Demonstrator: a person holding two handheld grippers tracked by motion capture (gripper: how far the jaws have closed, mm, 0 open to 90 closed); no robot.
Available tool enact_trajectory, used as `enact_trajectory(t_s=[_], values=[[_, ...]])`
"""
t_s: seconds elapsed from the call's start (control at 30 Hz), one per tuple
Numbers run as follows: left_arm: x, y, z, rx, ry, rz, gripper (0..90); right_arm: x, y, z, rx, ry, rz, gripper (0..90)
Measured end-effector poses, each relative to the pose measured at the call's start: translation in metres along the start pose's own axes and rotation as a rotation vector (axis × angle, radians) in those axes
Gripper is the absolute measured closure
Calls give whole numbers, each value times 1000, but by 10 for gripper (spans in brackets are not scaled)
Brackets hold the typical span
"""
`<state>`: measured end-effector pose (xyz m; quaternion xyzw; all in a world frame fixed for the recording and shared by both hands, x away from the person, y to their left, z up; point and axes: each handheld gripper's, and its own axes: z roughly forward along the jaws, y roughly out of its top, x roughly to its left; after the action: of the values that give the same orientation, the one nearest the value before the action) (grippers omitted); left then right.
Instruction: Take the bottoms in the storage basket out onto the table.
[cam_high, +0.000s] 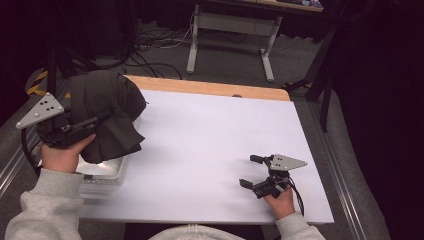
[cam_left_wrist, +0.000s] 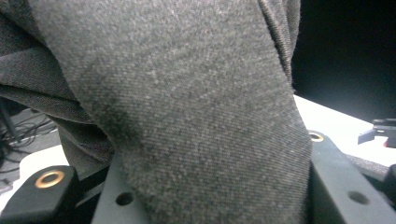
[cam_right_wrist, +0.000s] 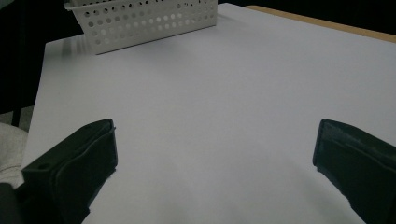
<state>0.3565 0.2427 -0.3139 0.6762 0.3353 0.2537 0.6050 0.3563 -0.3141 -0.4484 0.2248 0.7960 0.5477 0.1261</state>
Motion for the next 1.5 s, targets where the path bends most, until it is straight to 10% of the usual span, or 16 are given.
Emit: enact_trajectory(t_s=[1.5], values=[[-85, 3, 93, 17, -280, 34, 588, 0, 0, 0, -2, 5, -1, 8]])
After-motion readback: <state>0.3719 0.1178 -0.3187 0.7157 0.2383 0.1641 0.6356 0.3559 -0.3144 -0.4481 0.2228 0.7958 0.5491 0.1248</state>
